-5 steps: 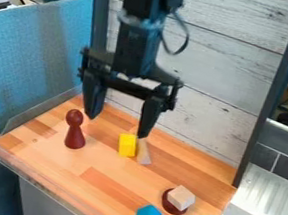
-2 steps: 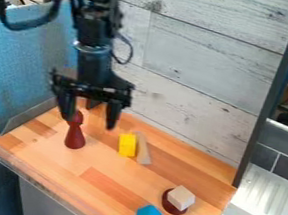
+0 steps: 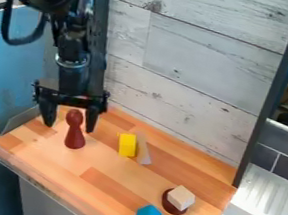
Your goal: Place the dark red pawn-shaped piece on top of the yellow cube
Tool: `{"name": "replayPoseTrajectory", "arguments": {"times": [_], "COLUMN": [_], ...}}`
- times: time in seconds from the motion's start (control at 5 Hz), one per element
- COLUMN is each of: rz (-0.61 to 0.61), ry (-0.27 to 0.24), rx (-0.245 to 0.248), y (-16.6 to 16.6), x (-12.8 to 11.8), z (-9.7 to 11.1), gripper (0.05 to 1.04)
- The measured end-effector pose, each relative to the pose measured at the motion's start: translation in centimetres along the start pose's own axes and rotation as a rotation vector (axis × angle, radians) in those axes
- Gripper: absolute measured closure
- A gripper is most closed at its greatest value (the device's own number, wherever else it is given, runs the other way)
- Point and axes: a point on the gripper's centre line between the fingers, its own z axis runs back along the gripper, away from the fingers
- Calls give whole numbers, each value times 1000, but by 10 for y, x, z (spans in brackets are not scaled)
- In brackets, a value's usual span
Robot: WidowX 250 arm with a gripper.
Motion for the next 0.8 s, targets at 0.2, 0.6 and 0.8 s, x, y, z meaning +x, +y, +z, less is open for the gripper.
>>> {"name": "replayPoseTrajectory", "arguments": {"times": [0.2,0.6,0.8], "rz": [27,57,74], "ry": [7,50,78], "rx": [7,-1,-6], "y": [6,11,10], "x": [21,45,54], "z": [-19,-47,-61], "gripper": [82,82,82]}}
